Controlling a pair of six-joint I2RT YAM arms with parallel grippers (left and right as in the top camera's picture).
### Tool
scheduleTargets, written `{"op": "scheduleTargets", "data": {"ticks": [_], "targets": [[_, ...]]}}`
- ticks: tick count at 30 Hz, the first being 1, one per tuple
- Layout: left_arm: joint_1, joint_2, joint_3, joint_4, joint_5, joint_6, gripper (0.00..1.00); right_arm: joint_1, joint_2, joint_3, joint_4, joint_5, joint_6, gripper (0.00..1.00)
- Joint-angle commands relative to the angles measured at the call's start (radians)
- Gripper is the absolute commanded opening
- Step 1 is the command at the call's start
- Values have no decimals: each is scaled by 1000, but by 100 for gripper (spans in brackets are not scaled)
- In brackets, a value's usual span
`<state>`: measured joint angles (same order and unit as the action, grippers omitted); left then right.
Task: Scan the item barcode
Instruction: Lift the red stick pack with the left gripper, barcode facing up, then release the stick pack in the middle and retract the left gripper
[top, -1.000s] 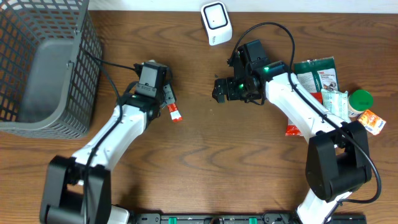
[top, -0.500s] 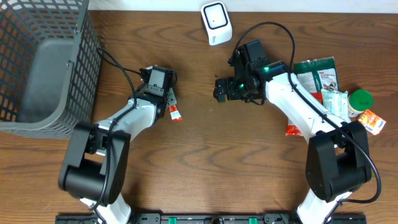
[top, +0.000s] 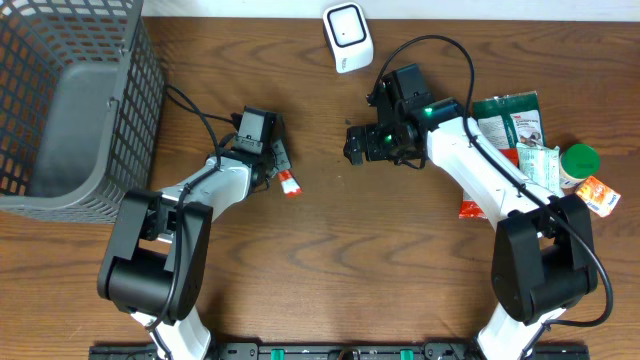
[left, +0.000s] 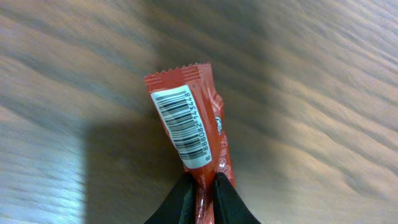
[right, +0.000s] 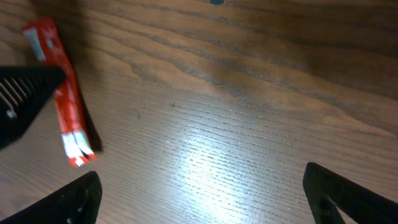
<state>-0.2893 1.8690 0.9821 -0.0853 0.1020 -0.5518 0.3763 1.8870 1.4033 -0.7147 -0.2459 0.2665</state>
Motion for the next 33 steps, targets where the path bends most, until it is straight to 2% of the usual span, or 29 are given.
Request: {"op": "scheduleTargets", "data": {"ticks": [1,8,10,13,14,18,25,30,33], "targets": [[-26,25,-17,-93,175,-107,12,-2,-2,-6,-8,9,-14,95],[-77,16,-17,-154,196,-119,17,7,-2,-6,-27,5,-82,89],[-84,-8,-17,-166,203,-119,28,7,-5,-5,-30,5,-82,87],[-85,-81,-17,-194,199,-92,35,14,-16,-5,-34,2,-116,87],[-81,-108,-17,-203,192,-84,41,18,-21,-5,-35,1,-129,87],[-57,-251,-17,-267,100,-63,59,46,-45,-5,-45,1,-144,86],[29,-435,-17,-434,-85,47,63,129,-51,-5,-45,2,-144,79],[158,-471,-17,-531,-96,77,64,228,-50,-5,-22,20,-140,77],[225,-470,-17,-567,-96,89,73,288,-50,-5,-5,60,-140,77]]}}
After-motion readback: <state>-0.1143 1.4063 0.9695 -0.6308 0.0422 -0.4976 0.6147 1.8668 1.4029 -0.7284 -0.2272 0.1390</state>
